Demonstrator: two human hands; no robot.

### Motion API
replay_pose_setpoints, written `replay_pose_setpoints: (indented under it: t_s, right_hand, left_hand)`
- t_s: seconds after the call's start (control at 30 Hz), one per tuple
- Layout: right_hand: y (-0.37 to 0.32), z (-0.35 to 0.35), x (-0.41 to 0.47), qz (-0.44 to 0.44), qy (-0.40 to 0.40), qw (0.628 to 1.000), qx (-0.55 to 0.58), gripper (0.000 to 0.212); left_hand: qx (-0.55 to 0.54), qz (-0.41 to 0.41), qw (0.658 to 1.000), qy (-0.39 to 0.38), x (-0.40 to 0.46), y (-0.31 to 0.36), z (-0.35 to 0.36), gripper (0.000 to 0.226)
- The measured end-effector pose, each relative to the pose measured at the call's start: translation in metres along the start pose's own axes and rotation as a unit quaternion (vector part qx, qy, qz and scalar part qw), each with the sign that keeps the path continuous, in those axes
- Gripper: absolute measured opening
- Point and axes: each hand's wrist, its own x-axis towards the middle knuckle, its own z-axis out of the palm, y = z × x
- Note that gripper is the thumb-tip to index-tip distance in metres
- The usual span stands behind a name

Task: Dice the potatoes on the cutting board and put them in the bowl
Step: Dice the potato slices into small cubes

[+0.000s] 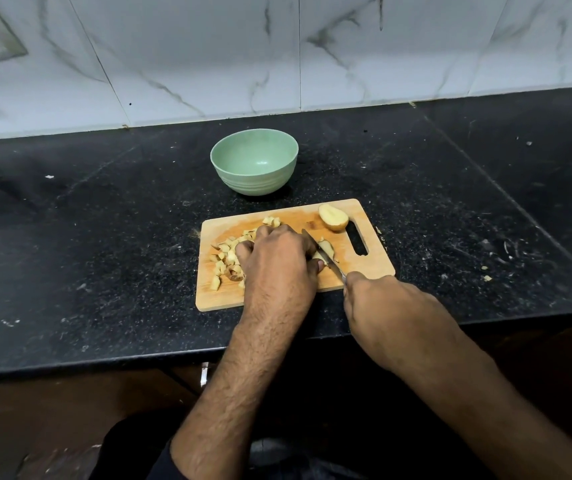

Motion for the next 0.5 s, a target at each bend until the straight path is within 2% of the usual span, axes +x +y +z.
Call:
replay_pose_setpoints:
  t_s: [0.2, 0.5]
  right_hand:
    - [0.018, -0.008, -0.029, -0.015, -0.037, 0.999, 0.019, 0.025]
    - [0.023, -0.01, -0.059, 0.007, -0.038, 0.998, 0.043, 0.024]
  left_hand:
    - [-0.015, -0.022, 1.0, 0.005, -0.002, 0.001, 0.001, 0.018]
    - [-0.036, -0.028, 0.999, 0.009, -0.003, -0.002, 0.005, 0.014]
